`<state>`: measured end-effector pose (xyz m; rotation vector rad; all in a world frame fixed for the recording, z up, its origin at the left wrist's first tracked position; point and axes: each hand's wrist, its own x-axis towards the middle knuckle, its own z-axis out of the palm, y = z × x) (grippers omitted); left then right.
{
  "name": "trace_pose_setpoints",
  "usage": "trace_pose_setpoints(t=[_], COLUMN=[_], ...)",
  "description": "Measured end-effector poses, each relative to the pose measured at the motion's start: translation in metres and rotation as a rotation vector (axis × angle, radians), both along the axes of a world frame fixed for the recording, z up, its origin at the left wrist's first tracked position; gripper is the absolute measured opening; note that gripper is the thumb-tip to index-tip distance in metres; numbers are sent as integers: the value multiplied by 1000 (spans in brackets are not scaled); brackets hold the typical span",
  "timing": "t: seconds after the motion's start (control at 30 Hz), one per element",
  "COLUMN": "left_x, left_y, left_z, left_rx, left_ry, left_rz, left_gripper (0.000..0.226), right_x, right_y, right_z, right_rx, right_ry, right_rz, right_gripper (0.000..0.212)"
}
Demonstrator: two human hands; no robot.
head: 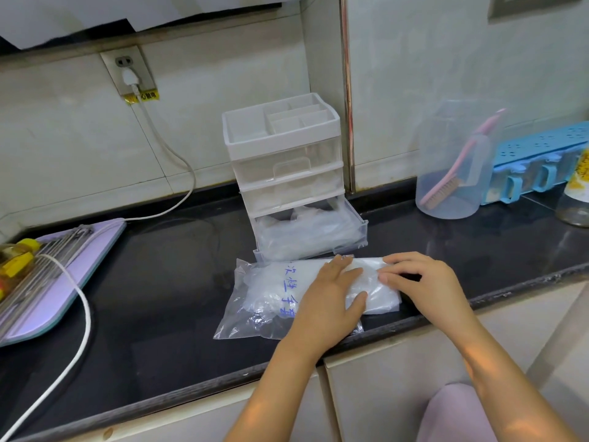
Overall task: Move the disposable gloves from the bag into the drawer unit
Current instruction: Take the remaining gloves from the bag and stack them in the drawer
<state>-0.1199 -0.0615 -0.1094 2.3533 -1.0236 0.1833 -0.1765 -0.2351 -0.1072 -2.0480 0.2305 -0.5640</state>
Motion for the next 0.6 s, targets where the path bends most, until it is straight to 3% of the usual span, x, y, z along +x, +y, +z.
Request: trace_pose_setpoints(t=[0.37,0.6], left_x=[0,3], left_y=[-1,0], left_z=[-2,-4], left_rx=[-63,-56], left_ry=[-63,-66], left_rz=[106,121], left_gripper=[52,42], right_x=[-6,-13], right_y=[-12,-18], right_z=[5,14], right_rx=[570,790], right_ry=[-141,-105], right_rz=[-116,-82], right_gripper=[13,24])
